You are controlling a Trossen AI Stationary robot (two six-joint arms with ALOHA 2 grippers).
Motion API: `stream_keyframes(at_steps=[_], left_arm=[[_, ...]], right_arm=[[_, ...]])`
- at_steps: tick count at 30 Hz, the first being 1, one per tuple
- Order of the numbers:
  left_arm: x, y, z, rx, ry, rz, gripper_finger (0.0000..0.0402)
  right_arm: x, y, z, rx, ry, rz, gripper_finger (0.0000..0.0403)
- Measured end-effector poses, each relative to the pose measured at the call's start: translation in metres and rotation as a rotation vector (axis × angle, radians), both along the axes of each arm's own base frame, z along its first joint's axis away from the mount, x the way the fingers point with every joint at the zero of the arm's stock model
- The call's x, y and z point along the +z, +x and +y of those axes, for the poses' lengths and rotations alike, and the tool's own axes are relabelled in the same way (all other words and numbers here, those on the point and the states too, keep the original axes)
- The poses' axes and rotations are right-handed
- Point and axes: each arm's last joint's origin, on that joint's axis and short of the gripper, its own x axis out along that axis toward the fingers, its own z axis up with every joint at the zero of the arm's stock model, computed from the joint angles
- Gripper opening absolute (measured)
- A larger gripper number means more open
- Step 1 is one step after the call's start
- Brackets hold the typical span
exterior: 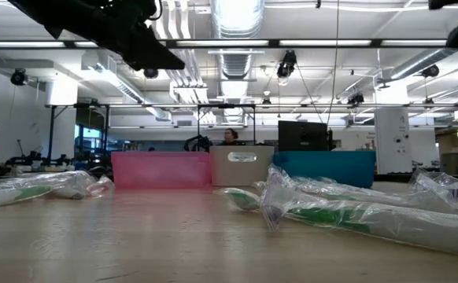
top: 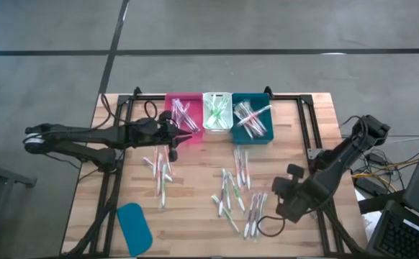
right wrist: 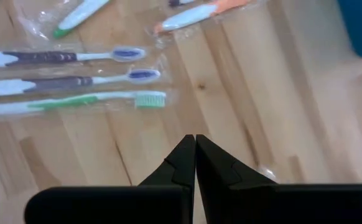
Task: Pick & Place Toothbrushes
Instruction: Put the violet toothbrush into the pink bin
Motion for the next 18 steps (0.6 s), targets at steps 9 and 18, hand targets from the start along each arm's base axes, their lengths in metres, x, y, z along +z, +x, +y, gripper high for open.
stream_keyframes(at_steps=[9, 18], left_arm=[[-0.004, -0.014, 0.001, 0.045, 0.1, 0.221, 0.0062], [-0.006, -0.014, 0.001, 0.05, 0.101, 0.225, 0.0062]], right_arm=[[-0.016, -0.03, -0.022, -0.171, 0.239, 0.014, 0.0008], [-0.029, -0.059, -0.042, -0.485, 0.452, 0.152, 0.001]])
